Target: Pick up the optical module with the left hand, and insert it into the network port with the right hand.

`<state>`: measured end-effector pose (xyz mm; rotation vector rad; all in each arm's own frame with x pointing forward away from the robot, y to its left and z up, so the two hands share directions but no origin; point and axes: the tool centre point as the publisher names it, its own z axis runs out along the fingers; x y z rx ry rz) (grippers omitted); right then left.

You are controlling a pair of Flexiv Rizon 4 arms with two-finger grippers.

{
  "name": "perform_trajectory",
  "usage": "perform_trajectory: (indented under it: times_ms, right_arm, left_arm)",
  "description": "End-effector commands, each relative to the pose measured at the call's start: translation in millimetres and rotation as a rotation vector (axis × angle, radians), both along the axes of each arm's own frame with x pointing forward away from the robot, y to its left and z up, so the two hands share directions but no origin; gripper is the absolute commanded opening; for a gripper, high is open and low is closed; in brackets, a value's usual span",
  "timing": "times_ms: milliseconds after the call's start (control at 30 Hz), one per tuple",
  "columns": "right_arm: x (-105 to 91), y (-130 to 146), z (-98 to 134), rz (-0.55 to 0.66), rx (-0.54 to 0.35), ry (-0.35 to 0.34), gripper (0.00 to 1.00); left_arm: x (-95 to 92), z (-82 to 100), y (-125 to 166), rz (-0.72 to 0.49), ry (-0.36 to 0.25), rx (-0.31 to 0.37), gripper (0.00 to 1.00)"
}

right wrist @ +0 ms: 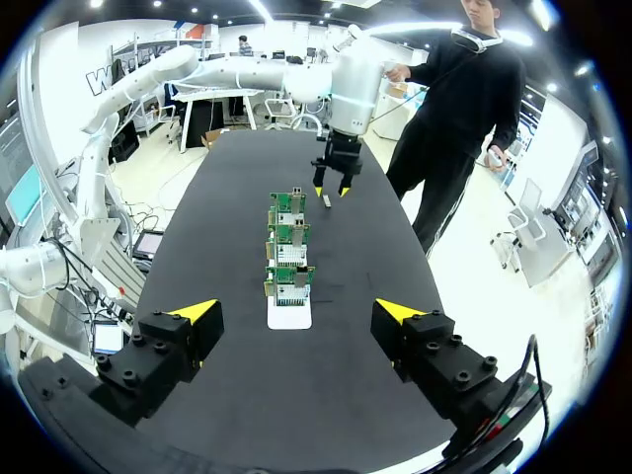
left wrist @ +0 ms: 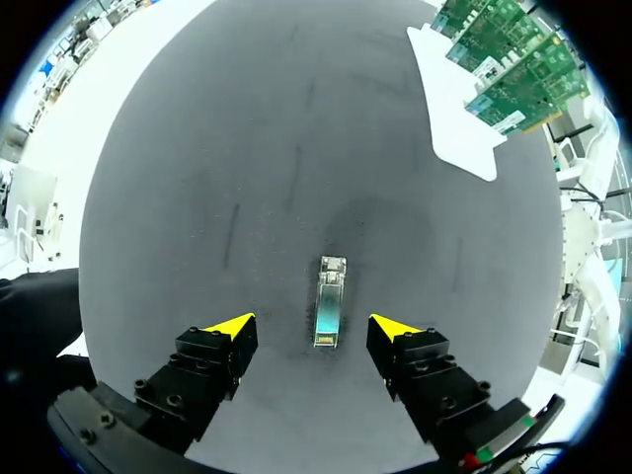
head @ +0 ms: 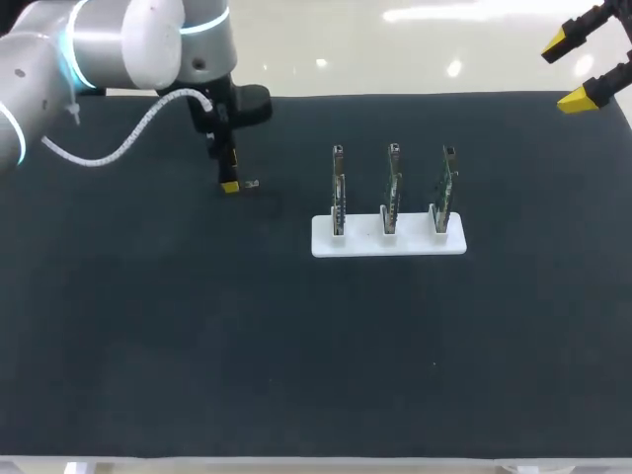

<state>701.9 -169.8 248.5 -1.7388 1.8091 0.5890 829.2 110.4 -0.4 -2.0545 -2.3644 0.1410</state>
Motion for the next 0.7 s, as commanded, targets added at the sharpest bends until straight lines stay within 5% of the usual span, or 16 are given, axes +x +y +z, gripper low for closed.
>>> perform_trajectory:
  times_ms: [33, 700]
  right_arm:
    - [-0.3, 0.2, -0.4, 0.0, 0.001, -0.001, 1.0]
    - [-0.3, 0.2, -0.4, 0.0, 0.001, -0.001, 1.0]
  left_arm:
    - [-4.7, -2.9, 0.9, 0.001, -0.013, 0.001, 1.0]
    - [-15.1, -8.1, 1.4, 0.0, -0.038, 0.005, 0.98]
